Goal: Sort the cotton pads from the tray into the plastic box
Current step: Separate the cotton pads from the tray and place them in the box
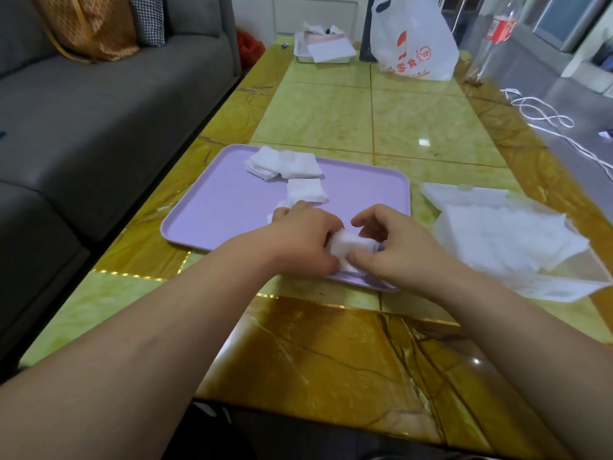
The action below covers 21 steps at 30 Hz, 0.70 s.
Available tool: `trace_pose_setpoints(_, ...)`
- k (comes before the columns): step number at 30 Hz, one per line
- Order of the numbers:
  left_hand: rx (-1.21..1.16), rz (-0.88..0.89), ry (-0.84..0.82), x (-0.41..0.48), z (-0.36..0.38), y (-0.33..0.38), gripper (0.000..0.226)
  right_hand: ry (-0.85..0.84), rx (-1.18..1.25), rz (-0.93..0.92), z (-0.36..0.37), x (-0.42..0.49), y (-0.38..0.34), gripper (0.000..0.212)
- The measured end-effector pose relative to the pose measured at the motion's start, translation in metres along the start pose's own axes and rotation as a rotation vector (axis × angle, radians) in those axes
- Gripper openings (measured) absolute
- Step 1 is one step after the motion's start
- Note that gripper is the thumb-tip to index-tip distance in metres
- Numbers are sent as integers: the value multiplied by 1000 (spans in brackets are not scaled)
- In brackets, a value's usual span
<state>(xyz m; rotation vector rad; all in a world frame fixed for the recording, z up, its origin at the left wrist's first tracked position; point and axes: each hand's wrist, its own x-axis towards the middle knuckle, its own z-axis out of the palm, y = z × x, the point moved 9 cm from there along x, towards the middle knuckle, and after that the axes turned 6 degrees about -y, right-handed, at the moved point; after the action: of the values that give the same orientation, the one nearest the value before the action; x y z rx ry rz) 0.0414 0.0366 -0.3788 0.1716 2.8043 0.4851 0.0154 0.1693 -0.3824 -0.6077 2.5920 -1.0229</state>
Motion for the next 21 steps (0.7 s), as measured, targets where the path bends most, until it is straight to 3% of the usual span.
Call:
trace_pose_setpoints(2, -89, -16, 46, -2, -2, -4, 11, -3, 22, -21, 1, -1, -3, 37)
trace_pose_setpoints(7, -380, -15, 102, -4, -6, -16, 38, 60, 86, -70, -8, -3, -10, 12)
trace_pose_setpoints(9, -406, 8, 97, -6, -6, -14, 45, 83, 74, -63, -11, -3, -7, 14)
trace_pose_setpoints(14, -426, 51, 166, -6, -12, -13, 13, 127, 122, -38, -13, 0, 3, 25)
trace_pose_setpoints(18, -365, 51, 146, -5, -9, -9, 22, 130, 182, -37, -9, 0, 8, 50)
trace_pose_setpoints(21, -352, 41, 153, -4, -10, -8, 26, 83, 152, -55, -3, -1, 3, 57)
